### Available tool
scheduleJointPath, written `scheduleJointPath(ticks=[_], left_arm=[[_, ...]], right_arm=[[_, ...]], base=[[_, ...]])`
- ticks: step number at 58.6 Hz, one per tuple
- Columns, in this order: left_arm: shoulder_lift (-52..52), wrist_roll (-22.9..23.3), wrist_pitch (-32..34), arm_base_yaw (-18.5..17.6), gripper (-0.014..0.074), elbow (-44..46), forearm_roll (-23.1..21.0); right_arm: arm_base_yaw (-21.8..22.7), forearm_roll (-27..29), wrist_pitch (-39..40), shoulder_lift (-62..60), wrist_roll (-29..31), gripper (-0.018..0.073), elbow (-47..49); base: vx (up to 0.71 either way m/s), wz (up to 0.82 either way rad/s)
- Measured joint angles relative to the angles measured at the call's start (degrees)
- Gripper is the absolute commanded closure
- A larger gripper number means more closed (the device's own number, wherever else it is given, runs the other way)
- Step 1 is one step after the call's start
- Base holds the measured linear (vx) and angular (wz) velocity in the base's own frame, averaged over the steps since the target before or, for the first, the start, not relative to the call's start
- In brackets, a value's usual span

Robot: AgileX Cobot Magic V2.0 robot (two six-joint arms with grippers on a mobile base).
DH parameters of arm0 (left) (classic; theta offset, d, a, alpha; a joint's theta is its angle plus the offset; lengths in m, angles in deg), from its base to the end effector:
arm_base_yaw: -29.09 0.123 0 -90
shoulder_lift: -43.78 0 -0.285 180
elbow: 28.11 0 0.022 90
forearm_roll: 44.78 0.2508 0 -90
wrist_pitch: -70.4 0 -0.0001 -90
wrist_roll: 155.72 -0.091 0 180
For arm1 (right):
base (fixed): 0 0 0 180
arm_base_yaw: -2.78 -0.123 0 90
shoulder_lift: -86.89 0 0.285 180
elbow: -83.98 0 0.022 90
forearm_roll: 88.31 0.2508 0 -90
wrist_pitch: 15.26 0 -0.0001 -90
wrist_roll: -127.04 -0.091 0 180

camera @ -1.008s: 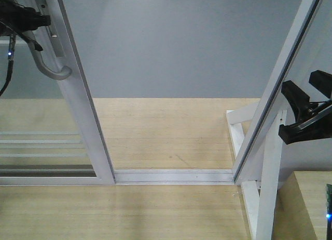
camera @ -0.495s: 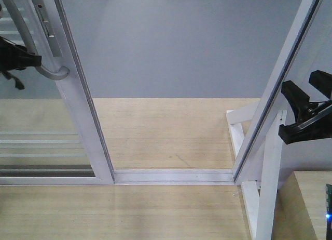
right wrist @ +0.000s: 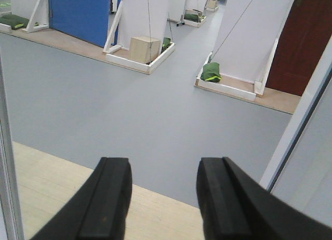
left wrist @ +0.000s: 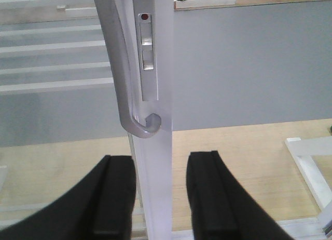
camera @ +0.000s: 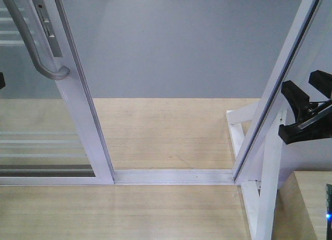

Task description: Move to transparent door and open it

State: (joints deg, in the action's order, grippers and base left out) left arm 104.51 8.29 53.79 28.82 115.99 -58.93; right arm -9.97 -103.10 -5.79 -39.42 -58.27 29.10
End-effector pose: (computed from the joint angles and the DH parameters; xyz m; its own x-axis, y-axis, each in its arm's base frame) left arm 0.1960 -0.0073 0.3293 -0.3837 0.0437 -0.9224 0.0853 0.9963 0.0117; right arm 0.1607 0.0403 0.2787 -0.1152 -0.1914 -0.9747 -0.2832 0.9469 -0.1524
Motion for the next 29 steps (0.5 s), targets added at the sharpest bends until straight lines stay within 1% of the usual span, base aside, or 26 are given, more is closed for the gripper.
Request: scheduleJointPath(ticks=[6, 19, 23, 29], left_arm=[[-1.65, 0.00, -1.07, 0.00, 0.0260, 0.00, -0.24], [-2.09, 0.00, -1.21, -0.05, 0.0267, -0.24, -0.30], [-3.12, 0.00, -1.07, -0.05, 0.0295, -1.38, -0.30], [-8.23, 0.00, 0.46, -0.05, 0.0395, -5.57, -0.25]], right_arm=[[0.00, 0.00, 0.00, 0.00, 0.00, 0.0186, 0.00], [0.00, 0.00, 0.00, 0.00, 0.00, 0.0186, 0.00], [0.00, 0.00, 0.00, 0.00, 0.00, 0.0186, 0.00], [0.00, 0.00, 0.00, 0.00, 0.00, 0.0186, 0.00]], base=[[0.00, 0.00], [0.00, 0.00], [0.00, 0.00], [0.00, 0.00]])
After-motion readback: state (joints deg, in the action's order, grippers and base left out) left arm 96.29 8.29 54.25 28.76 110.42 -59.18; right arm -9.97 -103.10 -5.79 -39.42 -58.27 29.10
